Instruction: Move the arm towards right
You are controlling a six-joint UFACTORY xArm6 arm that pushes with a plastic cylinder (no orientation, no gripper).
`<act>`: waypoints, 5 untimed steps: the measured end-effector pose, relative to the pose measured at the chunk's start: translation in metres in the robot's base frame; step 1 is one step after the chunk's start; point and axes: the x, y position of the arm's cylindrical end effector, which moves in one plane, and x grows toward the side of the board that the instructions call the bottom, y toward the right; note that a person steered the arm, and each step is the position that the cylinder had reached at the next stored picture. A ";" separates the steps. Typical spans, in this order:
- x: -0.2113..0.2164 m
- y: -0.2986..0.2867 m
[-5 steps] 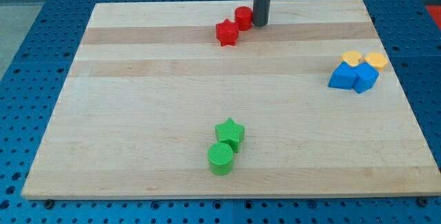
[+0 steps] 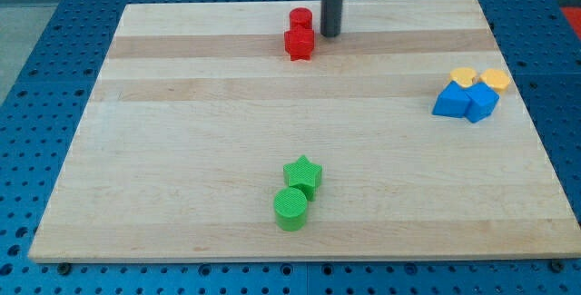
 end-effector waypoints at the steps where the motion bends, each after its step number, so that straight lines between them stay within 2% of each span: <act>1: 0.005 0.008; 5: 0.009 0.045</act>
